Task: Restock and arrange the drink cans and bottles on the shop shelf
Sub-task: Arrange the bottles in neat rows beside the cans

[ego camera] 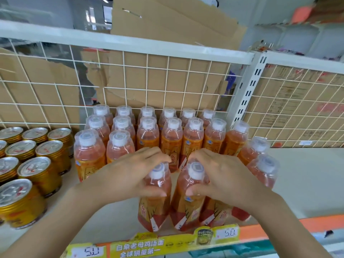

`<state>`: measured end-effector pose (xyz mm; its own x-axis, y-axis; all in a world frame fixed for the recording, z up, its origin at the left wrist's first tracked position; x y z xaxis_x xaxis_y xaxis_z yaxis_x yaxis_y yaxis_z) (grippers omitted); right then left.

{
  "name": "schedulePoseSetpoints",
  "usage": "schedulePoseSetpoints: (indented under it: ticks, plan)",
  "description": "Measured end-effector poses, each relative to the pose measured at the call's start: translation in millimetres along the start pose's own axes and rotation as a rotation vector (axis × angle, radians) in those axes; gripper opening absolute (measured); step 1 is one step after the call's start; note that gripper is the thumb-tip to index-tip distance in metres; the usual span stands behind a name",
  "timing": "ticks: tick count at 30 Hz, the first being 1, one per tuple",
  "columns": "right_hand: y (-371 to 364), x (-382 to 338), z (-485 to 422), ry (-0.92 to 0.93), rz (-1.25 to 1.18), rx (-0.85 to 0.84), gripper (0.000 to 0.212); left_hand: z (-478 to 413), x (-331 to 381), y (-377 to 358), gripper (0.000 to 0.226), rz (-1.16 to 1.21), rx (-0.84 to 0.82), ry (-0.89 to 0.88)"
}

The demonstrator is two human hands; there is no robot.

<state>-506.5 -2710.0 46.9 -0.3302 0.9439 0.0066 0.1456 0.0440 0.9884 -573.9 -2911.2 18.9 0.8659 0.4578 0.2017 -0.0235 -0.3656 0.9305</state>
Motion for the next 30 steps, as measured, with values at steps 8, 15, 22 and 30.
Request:
schedulePoseSetpoints:
  ticks: [8, 15, 22, 30]
  plan:
    - [6, 9, -24, 0.057, -0.048, -0.074, 0.062, -21, -6, 12, 0.061, -0.064, -0.062, 0.103]
    - [4, 27, -62, 0.025, -0.067, -0.081, 0.062, -43, -14, 10, 0.062, -0.106, -0.029, 0.22]
    - [-3, 35, -89, -0.001, -0.087, -0.065, 0.067, -51, -20, 9, 0.059, -0.114, 0.02, 0.326]
    - [-6, 37, -102, -0.026, -0.117, -0.098, 0.066, -58, -31, 9, 0.055, -0.149, 0.066, 0.434]
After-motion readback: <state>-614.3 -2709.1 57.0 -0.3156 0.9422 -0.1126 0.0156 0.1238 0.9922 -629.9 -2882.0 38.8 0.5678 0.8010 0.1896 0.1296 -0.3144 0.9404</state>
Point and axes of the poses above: each hand's wrist, its own z-axis away from the middle knuckle, its own y-axis out of the back of the hand, x = y × z, the point moved 2 cm from there along -z, towards the middle knuckle
